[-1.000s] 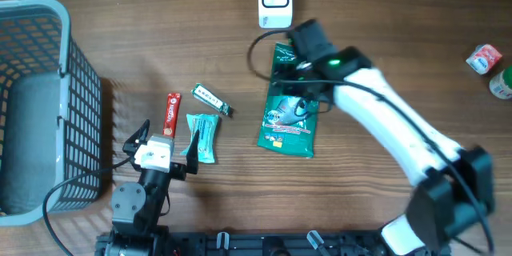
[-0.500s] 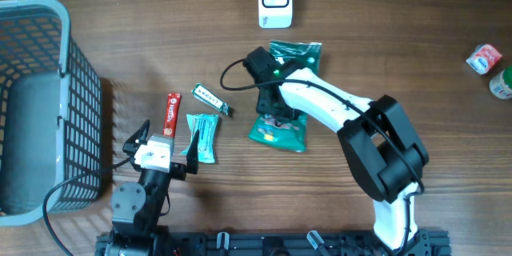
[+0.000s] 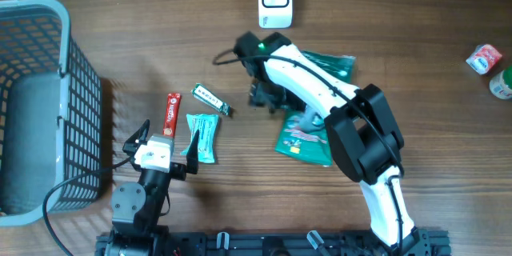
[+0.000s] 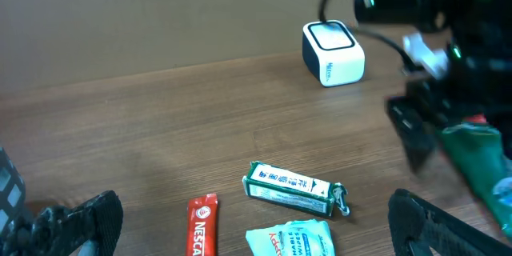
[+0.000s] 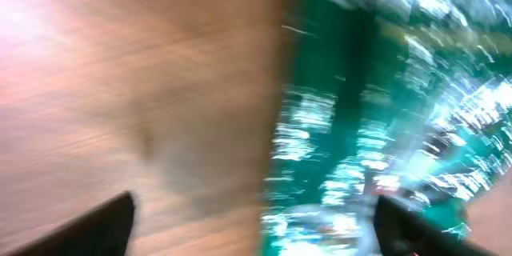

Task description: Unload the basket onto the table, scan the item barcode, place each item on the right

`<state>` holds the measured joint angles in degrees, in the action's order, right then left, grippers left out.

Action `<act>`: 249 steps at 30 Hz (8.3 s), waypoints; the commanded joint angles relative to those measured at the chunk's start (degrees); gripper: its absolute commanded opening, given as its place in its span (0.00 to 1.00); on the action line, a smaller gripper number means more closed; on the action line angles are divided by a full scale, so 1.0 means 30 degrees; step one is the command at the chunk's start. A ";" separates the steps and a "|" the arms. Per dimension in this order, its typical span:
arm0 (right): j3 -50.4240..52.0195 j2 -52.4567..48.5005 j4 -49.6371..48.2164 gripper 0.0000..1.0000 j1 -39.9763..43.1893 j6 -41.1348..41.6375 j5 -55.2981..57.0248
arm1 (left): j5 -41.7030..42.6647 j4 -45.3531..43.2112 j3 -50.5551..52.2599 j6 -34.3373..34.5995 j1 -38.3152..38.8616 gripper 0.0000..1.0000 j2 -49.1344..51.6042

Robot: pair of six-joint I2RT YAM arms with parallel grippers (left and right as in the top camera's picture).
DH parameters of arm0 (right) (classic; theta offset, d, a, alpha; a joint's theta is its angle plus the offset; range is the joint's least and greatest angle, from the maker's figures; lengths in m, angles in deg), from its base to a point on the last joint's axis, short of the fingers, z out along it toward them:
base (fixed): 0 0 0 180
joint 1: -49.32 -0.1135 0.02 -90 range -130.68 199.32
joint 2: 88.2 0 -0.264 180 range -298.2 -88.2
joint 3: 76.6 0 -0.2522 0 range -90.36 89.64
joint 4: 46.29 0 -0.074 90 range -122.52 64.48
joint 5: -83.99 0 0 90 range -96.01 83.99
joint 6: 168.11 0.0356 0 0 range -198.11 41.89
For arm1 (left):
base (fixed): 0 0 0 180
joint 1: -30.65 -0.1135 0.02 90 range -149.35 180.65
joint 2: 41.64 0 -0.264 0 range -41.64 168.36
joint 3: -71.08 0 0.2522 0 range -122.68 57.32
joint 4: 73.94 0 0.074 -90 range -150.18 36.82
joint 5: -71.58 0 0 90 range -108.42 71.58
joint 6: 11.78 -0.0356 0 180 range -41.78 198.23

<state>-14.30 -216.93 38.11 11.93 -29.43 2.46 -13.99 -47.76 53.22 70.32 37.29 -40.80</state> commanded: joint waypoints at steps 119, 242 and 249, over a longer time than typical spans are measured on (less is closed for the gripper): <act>-0.4845 -0.2579 -2.4312 0.04 0.5552 -0.3650 -0.2929 | 0.0160 -0.0066 0.0117 -0.0233 0.0000 1.00 -0.0095; -0.0729 0.1224 0.3002 0.04 1.1788 2.3256 -2.3503 | 0.0160 -0.0073 0.0117 -0.0233 0.0000 1.00 0.0015; -0.0729 0.1231 -0.0838 0.04 1.1839 0.6499 -2.4385 | 0.0160 -0.0066 0.0117 -0.0233 0.0000 1.00 0.0029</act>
<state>-15.81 -213.46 40.27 47.14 20.84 -67.79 -13.99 -47.78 53.22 70.32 37.29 -40.74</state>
